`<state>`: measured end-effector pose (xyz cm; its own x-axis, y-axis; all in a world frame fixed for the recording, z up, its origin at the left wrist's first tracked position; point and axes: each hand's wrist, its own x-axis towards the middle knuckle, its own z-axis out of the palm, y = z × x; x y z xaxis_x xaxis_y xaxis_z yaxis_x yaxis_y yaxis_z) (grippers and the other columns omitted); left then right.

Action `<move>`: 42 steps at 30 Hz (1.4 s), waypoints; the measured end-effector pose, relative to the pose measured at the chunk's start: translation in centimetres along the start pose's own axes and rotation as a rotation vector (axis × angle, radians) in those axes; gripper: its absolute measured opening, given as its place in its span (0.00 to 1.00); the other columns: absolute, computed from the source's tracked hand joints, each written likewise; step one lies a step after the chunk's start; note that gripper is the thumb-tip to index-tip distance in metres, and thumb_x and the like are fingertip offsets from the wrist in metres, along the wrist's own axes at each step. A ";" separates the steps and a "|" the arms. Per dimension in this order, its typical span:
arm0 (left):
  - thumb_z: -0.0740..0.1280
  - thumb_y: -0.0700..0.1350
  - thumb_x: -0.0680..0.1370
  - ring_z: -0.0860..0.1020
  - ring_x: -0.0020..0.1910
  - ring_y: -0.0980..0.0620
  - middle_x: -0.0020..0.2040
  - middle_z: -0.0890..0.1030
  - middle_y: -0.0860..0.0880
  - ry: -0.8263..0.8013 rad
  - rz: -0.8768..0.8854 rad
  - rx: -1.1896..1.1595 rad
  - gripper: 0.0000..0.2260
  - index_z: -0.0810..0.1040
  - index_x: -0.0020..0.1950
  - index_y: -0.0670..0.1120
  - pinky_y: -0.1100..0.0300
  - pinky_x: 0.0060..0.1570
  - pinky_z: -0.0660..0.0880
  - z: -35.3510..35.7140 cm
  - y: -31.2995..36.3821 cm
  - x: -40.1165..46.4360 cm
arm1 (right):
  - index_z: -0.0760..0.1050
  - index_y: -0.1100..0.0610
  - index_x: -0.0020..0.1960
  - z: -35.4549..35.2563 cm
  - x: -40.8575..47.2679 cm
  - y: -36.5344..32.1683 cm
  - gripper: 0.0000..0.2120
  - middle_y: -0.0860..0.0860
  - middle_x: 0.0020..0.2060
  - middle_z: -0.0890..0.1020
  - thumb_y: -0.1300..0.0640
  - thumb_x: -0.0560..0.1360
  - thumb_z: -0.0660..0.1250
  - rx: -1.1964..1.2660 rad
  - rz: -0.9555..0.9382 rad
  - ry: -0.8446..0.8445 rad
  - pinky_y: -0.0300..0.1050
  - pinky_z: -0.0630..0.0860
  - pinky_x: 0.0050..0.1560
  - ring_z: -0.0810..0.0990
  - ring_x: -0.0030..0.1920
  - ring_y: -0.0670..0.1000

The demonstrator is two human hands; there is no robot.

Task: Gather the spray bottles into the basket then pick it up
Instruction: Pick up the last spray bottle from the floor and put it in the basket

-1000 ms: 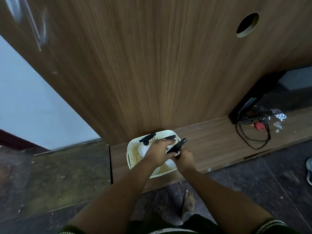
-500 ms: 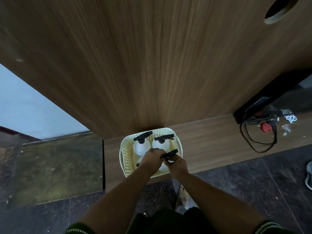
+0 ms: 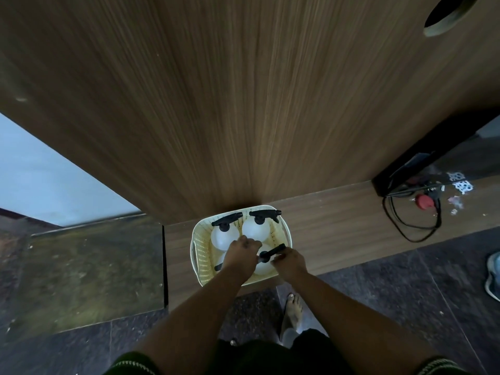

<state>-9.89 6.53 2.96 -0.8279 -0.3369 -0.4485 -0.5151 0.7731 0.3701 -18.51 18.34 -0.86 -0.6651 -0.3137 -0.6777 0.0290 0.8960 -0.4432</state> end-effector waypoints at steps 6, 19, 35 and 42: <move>0.62 0.52 0.78 0.69 0.67 0.44 0.69 0.72 0.46 0.068 -0.057 -0.039 0.21 0.68 0.71 0.49 0.52 0.65 0.66 -0.6 -1.2 -0.3 | 0.70 0.57 0.58 -1.2 -0.8 0.5 0.20 0.58 0.49 0.80 0.65 0.67 0.68 0.178 0.072 0.052 0.42 0.74 0.40 0.79 0.45 0.57; 0.68 0.47 0.76 0.74 0.60 0.45 0.60 0.75 0.45 0.649 -0.430 -0.825 0.21 0.67 0.65 0.41 0.53 0.55 0.72 -4.2 -1.8 -0.9 | 0.77 0.60 0.57 -3.9 0.7 -3.8 0.11 0.59 0.60 0.73 0.62 0.75 0.62 0.062 -0.282 0.287 0.46 0.74 0.55 0.76 0.55 0.60; 0.67 0.45 0.72 0.72 0.63 0.35 0.64 0.72 0.36 0.264 -0.989 -0.934 0.26 0.65 0.65 0.36 0.43 0.62 0.73 -0.5 -8.2 -1.1 | 0.76 0.63 0.55 -2.7 5.9 -2.0 0.13 0.63 0.50 0.80 0.66 0.74 0.58 0.186 0.077 0.076 0.49 0.76 0.45 0.80 0.50 0.62; 0.63 0.41 0.68 0.79 0.54 0.38 0.56 0.79 0.36 0.225 -0.928 -0.997 0.21 0.74 0.59 0.35 0.52 0.42 0.79 0.0 -9.1 -1.6 | 0.73 0.63 0.59 -2.6 4.6 -0.8 0.13 0.62 0.53 0.79 0.65 0.76 0.58 0.201 0.072 0.089 0.50 0.76 0.50 0.79 0.54 0.63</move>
<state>-3.84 0.04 0.34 -0.0658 -0.6650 -0.7440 -0.7528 -0.4563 0.4744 -23.50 17.00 -2.11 -0.7189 -0.2141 -0.6614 0.2208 0.8318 -0.5093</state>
